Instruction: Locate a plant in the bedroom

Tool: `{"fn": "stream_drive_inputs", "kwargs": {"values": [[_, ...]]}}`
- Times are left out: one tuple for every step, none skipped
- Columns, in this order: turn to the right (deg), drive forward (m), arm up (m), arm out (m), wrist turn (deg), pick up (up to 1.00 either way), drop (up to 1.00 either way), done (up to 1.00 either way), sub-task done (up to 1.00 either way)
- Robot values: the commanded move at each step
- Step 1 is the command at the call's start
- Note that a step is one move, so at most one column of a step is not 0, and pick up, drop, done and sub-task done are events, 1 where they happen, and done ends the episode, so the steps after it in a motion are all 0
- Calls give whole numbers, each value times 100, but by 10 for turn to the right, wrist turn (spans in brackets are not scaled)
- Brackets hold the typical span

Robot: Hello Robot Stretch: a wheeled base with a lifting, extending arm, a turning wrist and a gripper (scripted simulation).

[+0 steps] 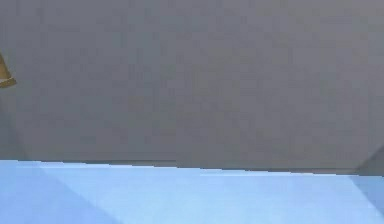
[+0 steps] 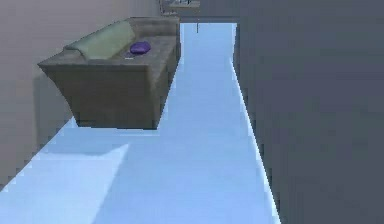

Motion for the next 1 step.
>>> {"fn": "stream_drive_inputs", "kwargs": {"values": [[-450,0,0,0,0,0,0,0,0]]}}
